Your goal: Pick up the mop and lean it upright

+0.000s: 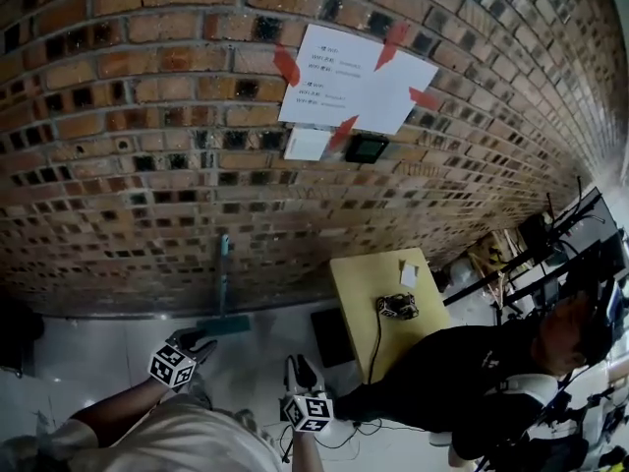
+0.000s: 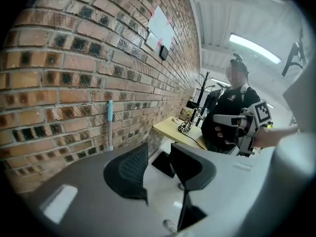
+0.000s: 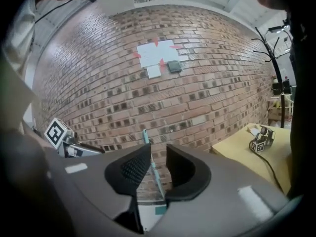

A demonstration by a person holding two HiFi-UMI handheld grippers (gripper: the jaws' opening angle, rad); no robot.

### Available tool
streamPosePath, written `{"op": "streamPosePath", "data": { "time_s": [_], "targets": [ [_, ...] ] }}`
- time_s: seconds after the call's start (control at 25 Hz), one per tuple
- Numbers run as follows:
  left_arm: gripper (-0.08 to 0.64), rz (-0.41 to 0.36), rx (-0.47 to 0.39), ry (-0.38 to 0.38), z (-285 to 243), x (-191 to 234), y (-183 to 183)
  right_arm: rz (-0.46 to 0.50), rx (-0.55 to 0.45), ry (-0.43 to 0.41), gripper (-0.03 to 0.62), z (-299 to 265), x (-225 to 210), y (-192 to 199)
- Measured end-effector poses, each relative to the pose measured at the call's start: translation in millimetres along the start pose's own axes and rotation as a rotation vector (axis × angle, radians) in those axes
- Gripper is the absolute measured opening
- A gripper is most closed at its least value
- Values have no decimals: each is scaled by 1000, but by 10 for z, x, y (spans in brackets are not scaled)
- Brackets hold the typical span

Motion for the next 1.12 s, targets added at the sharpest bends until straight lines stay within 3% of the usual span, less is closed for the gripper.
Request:
{"op": "streamPosePath", "data": {
  "time_s": [0.28, 0.48, 0.76, 1.12],
  "targets": [
    [149, 55, -22, -56, 116, -520, 290, -62, 64, -118, 69, 587, -172, 325],
    [146, 114, -59, -78, 203, -880, 470, -77, 115, -190, 104, 904, -282, 520],
    [146, 122, -72, -132, 508, -1091, 656, 90, 182, -249, 130, 1144, -225, 678],
    [146, 80, -20, -218, 704, -828, 837, 189, 227, -246, 158, 1111, -213, 712]
  ]
}}
Point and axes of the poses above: the fingertips, and each gripper's own axes: z backward along the fingers, x to its left, y out of its underside, the point moved 6 cm from there along z, backward along the fingers, and after that the axes turned 7 degrees about x, right-handed, at the moved point
